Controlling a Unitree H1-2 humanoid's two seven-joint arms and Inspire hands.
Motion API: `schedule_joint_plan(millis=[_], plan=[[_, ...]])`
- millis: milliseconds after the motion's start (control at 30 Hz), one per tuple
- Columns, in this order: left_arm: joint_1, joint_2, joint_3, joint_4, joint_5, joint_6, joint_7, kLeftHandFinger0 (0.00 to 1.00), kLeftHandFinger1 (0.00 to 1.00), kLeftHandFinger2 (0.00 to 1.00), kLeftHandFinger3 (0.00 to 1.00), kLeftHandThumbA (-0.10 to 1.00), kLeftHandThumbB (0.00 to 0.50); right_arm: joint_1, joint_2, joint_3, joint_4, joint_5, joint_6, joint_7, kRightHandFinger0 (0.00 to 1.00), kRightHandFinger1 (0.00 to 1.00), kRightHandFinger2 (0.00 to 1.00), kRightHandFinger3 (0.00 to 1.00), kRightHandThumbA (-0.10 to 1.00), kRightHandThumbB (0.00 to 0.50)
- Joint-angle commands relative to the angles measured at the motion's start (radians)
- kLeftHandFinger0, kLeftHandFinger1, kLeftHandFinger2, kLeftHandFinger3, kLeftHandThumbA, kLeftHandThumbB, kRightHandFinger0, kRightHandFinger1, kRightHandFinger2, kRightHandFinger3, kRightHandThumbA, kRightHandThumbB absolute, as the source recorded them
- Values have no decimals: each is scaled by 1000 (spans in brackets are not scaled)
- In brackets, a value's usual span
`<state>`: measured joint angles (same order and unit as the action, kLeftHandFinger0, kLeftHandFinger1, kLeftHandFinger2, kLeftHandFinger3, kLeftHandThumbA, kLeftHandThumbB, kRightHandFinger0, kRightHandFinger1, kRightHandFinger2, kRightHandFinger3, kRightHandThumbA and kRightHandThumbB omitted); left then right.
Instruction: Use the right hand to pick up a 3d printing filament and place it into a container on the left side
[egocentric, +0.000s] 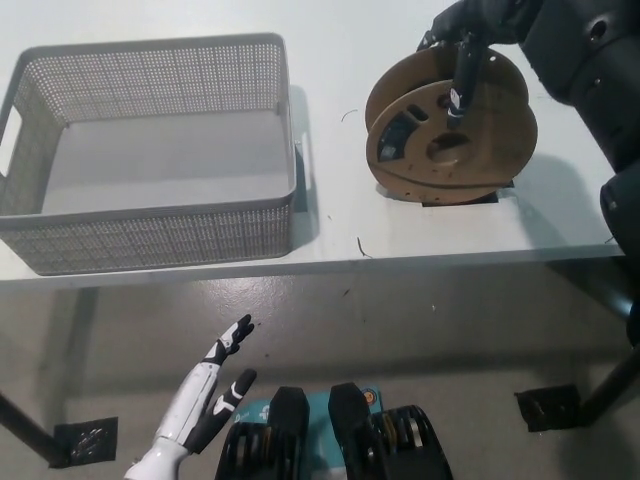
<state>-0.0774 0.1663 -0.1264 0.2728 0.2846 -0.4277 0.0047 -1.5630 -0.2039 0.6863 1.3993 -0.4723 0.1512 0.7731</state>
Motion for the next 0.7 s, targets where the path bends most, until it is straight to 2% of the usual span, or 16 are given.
schedule_joint_plan(millis=[0, 33, 67, 100, 133, 167, 233, 267, 333, 367, 400, 433, 533, 567, 633, 667], plan=[[-6, 17, 5, -37, -12, -33, -4, 1000, 1000, 1000, 1000, 1000, 263, 100, 31, -28, 25, -5, -31, -85, 692, 827, 1000, 1000, 600, 311], [-7, 18, 5, -37, -11, -32, -4, 1000, 1000, 1000, 1000, 1000, 263, 107, 29, -26, 21, -15, -49, -133, 96, 221, 452, 1000, 380, 283], [-9, 18, 5, -37, -11, -32, -4, 1000, 1000, 1000, 1000, 1000, 266, 121, 24, -20, 11, -32, -91, -214, 4, 118, 400, 927, 183, 258], [-10, 17, 5, -34, -13, -33, -4, 1000, 1000, 1000, 1000, 1000, 267, 131, 18, -26, 4, -31, -115, -261, 27, 302, 623, 876, -53, 185], [-11, 16, 5, -31, -13, -36, -3, 1000, 1000, 1000, 1000, 1000, 267, 136, 16, -34, 2, -28, -118, -284, 49, 388, 729, 863, -91, 168], [-11, 16, 5, -31, -15, -36, -3, 1000, 1000, 1000, 1000, 1000, 267, 140, 12, -33, 0, -31, -130, -299, 108, 553, 852, 677, -100, 105], [-9, 18, 6, -28, -17, -39, -4, 1000, 1000, 1000, 1000, 1000, 265, 151, 4, -36, 2, -37, -159, -333, 368, 814, 1000, 502, -100, 62], [-10, 19, 6, -27, -19, -40, -4, 1000, 1000, 1000, 1000, 1000, 266, 152, 2, -47, 4, -28, -161, -337, 360, 771, 1000, 475, -100, 114], [-11, 17, 6, -23, -19, -41, -2, 1000, 1000, 1000, 1000, 1000, 264, 154, -6, -73, 8, -11, -169, -348, 334, 735, 957, 451, -100, 113], [-8, 16, 6, -24, -17, -40, -1, 1000, 1000, 1000, 1000, 1000, 265, 156, -9, -86, 11, -6, -171, -350, 311, 680, 862, 369, -100, 181], [-7, 16, 6, -23, -15, -39, 0, 1000, 1000, 1000, 1000, 1000, 266, 156, -11, -96, 13, -3, -173, -354, 289, 647, 821, 336, -100, 196], [-7, 15, 7, -23, -20, -38, -2, 1000, 1000, 1000, 1000, 1000, 265, 156, -18, -113, 11, 9, -190, -350, 349, 671, 817, 198, -100, 251], [-8, 15, 7, -22, -22, -38, -3, 1000, 1000, 1000, 1000, 1000, 267, 154, -22, -126, 17, 0, -177, -374, 241, 585, 733, 137, -100, 242], [-8, 15, 7, -20, -20, -40, -2, 1000, 1000, 1000, 1000, 1000, 266, 157, -25, -137, 21, 5, -167, -382, 225, 650, 831, 88, -100, 244], [-6, 15, 6, -20, -13, -38, 1, 1000, 1000, 1000, 1000, 1000, 269, 163, -34, -161, 20, 21, -165, -383, 299, 744, 979, 324, -100, 227], [-3, 14, 5, -25, -16, -33, -2, 1000, 1000, 1000, 1000, 1000, 269, 165, -36, -168, 20, 24, -164, -384, 323, 760, 989, 366, -100, 226]])
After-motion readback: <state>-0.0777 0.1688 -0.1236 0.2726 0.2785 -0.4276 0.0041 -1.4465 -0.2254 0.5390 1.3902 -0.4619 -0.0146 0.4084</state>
